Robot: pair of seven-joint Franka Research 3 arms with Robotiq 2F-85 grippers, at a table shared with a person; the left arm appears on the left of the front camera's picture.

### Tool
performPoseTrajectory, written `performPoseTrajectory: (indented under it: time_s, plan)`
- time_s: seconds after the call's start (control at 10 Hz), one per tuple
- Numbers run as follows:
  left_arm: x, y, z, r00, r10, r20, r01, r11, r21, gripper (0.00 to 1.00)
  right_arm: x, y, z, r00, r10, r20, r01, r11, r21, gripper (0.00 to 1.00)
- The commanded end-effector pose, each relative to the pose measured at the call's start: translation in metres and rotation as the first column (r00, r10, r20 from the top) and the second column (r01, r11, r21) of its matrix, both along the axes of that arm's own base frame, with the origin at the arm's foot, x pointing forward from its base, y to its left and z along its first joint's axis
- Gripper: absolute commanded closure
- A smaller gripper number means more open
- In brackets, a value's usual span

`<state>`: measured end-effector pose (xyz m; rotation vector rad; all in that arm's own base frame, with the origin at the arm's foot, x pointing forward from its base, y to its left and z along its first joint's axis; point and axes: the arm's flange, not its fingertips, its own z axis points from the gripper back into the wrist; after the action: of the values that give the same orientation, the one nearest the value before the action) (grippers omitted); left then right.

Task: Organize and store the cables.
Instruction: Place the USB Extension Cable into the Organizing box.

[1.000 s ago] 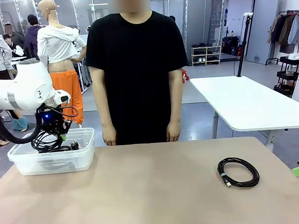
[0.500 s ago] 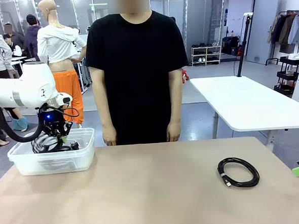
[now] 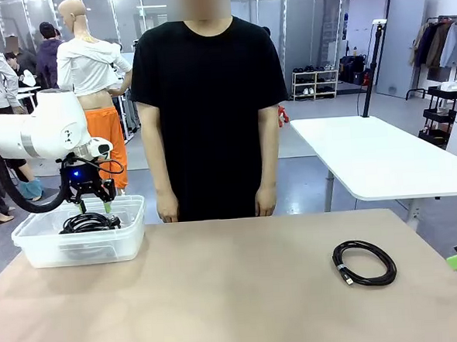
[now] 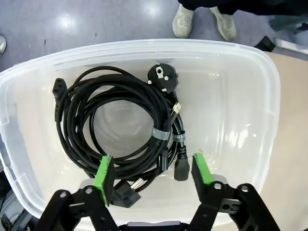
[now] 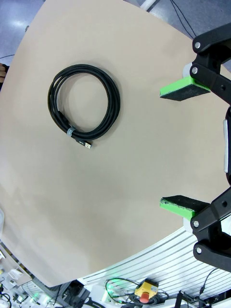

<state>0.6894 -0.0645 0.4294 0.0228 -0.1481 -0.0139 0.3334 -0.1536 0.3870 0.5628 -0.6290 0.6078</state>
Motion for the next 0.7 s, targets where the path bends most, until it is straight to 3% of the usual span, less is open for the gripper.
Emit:
performPoseTrajectory:
  time_s: [0.0,0.2,0.3,0.4,0.6]
  plan:
    - [-0.004,-0.005,0.006,0.999,0.034,-0.003,-0.034,0.999,-0.024,0.00,0.002,0.000,0.000,1.000,-0.013,0.011,0.013,1.000,0.003,0.00]
    - [-0.012,-0.005,0.007,0.999,0.036,0.021,-0.035,0.999,-0.028,0.00,0.002,0.000,0.000,1.000,-0.013,0.011,0.013,1.000,0.003,0.00]
    - [-0.020,-0.003,0.009,0.998,-0.023,0.057,0.025,0.999,-0.034,0.00,0.002,0.000,0.000,1.000,-0.013,0.011,0.013,1.000,0.003,0.00]
    - [-0.002,-0.004,0.005,1.000,0.027,0.008,-0.027,1.000,-0.008,0.00,0.002,0.000,0.000,1.000,-0.013,0.011,0.013,1.000,0.003,0.00]
    - [-0.002,-0.004,0.005,1.000,0.027,0.008,-0.027,1.000,-0.008,0.00,0.002,0.000,0.000,1.000,-0.013,0.011,0.013,1.000,0.003,0.00]
